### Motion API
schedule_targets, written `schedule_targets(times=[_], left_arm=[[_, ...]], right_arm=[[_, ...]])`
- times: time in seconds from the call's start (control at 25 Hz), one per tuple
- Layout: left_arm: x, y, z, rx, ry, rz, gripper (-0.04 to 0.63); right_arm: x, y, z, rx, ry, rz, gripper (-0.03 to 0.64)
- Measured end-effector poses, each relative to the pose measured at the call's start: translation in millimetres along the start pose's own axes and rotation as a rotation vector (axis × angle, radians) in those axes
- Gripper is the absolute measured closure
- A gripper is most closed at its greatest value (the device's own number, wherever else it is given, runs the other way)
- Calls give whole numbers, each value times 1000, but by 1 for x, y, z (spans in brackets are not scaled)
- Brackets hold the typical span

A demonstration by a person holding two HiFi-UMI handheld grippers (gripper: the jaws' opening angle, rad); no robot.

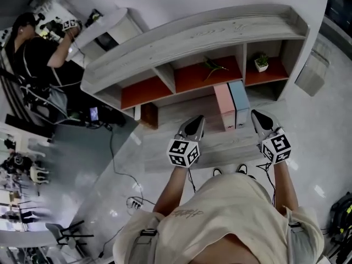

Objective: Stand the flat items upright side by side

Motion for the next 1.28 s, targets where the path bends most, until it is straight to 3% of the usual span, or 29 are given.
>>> schedule_targets(times=[0.2, 0.4, 0.72, 0.96, 1.28], left_arm=[[4, -29, -2, 65, 8, 4, 580], [-3, -59, -1, 103, -18, 37, 580], [-21, -96, -11, 167, -96, 50, 580], [-23, -113, -24, 199, -170, 123, 580], [-26, -107, -25, 187, -157, 54, 580]], right_arm=[[7, -28, 5, 85, -55, 36, 615], [15, -58, 11, 152, -52, 70, 615], [31, -101, 22, 136, 44, 6, 615], [28, -123, 21, 137, 47, -62, 615], [24, -112, 24, 111, -5, -23, 615]])
Point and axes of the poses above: the fingertips, and each gripper's own axes: z forward along the fingers, x to its right, y out of its underside, the point moved 7 cm from there along -z, backward along the fingers, and after that the axes turned 9 degrees about -z, right-handed, at the moved point
